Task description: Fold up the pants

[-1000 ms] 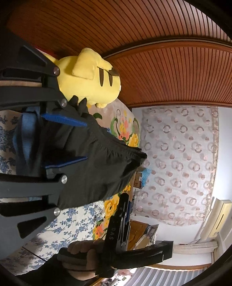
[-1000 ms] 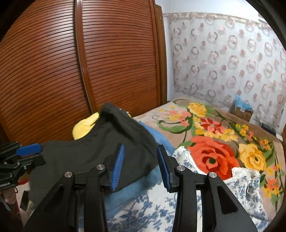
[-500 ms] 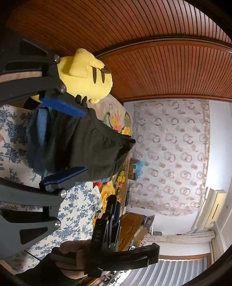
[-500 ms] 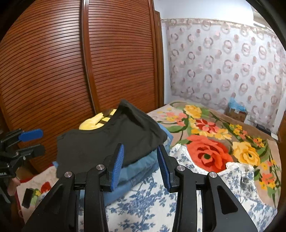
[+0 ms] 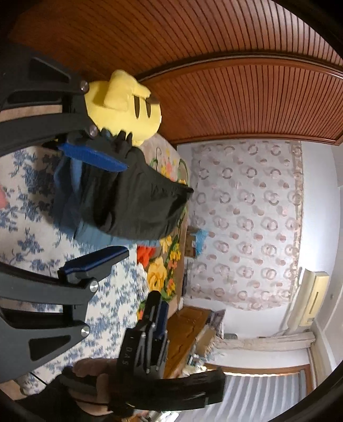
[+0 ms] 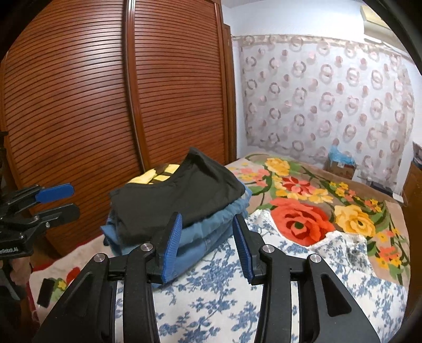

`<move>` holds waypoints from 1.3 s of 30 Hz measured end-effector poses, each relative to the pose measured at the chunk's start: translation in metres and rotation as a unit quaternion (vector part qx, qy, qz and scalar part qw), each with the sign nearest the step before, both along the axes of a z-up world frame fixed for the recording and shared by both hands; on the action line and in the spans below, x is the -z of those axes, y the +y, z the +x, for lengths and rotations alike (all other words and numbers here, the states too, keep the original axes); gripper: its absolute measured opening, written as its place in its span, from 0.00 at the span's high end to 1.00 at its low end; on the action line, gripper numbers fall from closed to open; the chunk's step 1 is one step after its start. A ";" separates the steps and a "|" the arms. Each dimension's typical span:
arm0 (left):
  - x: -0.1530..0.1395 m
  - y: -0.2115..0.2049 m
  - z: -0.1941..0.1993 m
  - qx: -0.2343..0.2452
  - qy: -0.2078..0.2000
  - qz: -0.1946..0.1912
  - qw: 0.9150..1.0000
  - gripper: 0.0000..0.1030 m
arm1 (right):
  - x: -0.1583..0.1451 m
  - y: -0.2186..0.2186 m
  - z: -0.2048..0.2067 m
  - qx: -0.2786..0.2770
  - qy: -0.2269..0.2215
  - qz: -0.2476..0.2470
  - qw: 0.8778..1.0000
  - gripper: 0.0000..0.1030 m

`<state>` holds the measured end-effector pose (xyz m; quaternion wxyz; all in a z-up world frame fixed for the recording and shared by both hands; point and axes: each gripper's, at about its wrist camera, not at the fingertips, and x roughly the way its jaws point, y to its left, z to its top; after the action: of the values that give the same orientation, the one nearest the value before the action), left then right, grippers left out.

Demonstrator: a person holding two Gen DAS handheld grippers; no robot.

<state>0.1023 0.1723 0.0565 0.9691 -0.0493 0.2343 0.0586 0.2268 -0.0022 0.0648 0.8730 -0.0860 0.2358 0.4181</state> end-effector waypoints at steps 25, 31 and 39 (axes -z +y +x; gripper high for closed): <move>0.025 -0.081 -0.002 0.072 0.031 0.007 0.997 0.43 | 0.028 -0.110 -0.059 0.139 0.015 0.002 0.990 0.24; 0.032 -0.112 0.000 0.096 0.038 0.012 0.995 0.43 | 0.035 -0.146 -0.072 0.183 0.010 -0.009 0.983 0.23; 0.034 -0.155 -0.003 0.125 0.039 0.010 0.991 0.43 | 0.038 -0.194 -0.101 0.243 0.005 -0.009 0.970 0.23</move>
<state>0.0988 0.0175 0.0227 0.9594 -0.0074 0.2759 -0.0582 0.1259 -0.1964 0.0271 0.9463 -0.0319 0.2581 0.1922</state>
